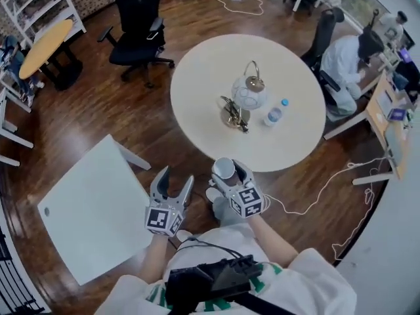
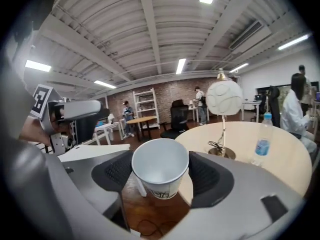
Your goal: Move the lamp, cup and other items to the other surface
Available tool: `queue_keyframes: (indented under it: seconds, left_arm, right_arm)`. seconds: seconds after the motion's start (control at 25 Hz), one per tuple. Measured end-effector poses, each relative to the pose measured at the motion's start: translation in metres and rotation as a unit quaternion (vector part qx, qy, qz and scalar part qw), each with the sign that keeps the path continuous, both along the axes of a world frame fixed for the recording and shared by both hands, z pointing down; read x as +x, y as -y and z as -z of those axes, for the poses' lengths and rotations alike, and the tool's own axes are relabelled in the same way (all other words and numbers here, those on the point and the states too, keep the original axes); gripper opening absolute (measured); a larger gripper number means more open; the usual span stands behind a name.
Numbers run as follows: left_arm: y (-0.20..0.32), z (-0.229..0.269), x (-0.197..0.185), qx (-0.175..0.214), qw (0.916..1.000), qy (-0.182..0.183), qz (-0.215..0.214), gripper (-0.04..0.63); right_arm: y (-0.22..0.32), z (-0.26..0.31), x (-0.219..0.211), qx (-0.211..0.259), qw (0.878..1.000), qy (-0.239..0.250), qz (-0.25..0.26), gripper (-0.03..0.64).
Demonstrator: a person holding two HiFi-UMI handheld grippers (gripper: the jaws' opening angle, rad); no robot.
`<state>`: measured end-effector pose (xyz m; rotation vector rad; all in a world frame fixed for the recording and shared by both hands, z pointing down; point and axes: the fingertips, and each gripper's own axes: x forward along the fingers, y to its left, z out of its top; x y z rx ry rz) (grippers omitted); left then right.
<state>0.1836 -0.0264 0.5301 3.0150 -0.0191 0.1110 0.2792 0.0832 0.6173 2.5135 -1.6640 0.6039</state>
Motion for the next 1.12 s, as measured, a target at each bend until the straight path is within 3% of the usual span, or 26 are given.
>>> queue_keyframes:
  seconds: [0.32, 0.6, 0.88, 0.96, 1.12]
  left_arm:
    - [-0.053, -0.014, 0.105, -0.002, 0.9967, 0.005, -0.081, 0.295]
    - [-0.094, -0.036, 0.165, -0.018, 0.9911, 0.027, -0.129, 0.295]
    - [-0.105, -0.051, 0.184, -0.015, 0.9875, 0.054, -0.147, 0.295]
    - [-0.101, -0.050, 0.177, -0.013, 0.9884, 0.061, -0.138, 0.295]
    - [-0.098, -0.045, 0.171, -0.010, 0.9901, 0.057, -0.128, 0.295]
  right_arm:
    - [-0.067, -0.041, 0.123, -0.037, 0.995, -0.025, -0.085, 0.376]
    - [-0.096, -0.103, 0.204, -0.057, 0.984, 0.004, -0.169, 0.379]
    - [-0.092, -0.132, 0.247, -0.050, 0.978, 0.010, -0.201, 0.401]
    - [-0.091, -0.129, 0.245, -0.037, 0.976, 0.010, -0.213, 0.442]
    - [-0.108, -0.124, 0.242, -0.008, 0.972, 0.014, -0.236, 0.442]
